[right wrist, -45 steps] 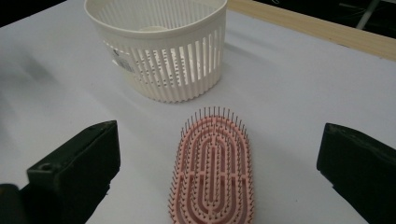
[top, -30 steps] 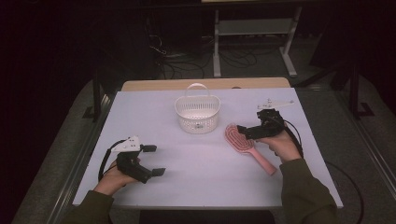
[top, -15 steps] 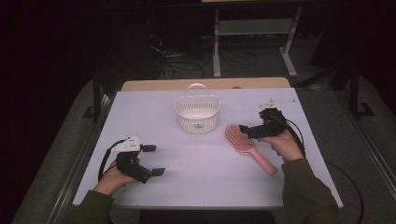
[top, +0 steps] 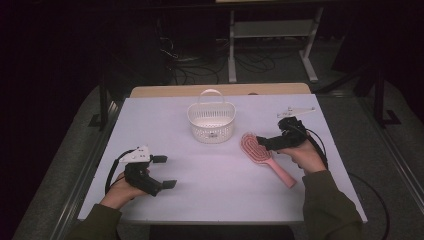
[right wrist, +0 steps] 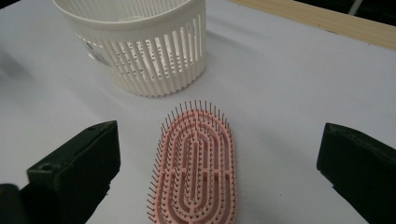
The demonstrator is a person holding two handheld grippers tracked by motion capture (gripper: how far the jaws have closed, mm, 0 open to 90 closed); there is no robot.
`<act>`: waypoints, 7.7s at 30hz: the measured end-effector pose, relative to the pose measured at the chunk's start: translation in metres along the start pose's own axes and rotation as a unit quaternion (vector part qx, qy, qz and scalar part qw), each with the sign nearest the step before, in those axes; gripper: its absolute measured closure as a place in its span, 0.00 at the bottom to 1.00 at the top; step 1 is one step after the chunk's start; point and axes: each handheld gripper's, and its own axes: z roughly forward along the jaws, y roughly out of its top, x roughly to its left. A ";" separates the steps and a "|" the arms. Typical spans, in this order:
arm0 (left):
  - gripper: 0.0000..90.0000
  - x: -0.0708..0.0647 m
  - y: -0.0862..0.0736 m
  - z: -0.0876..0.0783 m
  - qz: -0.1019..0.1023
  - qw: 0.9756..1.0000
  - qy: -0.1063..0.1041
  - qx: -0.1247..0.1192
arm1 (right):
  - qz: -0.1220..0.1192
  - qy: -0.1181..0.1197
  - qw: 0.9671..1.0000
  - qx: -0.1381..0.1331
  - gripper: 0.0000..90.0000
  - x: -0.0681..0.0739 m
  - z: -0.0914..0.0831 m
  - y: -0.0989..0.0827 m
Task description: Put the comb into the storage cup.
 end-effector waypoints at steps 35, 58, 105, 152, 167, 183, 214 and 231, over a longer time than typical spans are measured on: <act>0.00 -0.001 0.000 0.000 0.005 1.000 0.002 0.002 | -0.011 0.006 0.998 0.067 0.00 0.003 0.008 -0.007; 0.00 -0.002 0.000 -0.001 0.005 1.000 0.004 0.004 | -0.016 0.014 0.994 0.111 0.00 0.004 0.015 -0.016; 0.00 -0.003 0.000 0.000 0.007 1.000 0.003 0.005 | -0.026 0.020 0.986 0.164 0.00 0.007 0.024 -0.041; 0.00 -0.003 0.000 0.000 0.006 1.000 0.003 0.005 | -0.040 0.009 0.974 0.224 0.32 0.011 0.027 -0.046; 0.00 -0.003 0.000 0.001 0.007 1.000 0.002 0.005 | -0.043 0.008 0.972 0.230 0.46 0.012 0.026 -0.044; 0.00 -0.003 0.000 0.001 0.007 1.000 0.002 0.006 | -0.051 -0.005 0.970 0.236 0.60 0.015 0.027 -0.042; 0.00 -0.004 0.000 0.001 0.009 1.000 0.002 0.006 | -0.046 -0.026 0.964 0.261 0.75 0.021 0.030 -0.038; 0.00 -0.004 0.000 0.001 0.009 1.000 0.002 0.006 | -0.047 -0.018 0.966 0.252 0.77 0.019 0.028 -0.039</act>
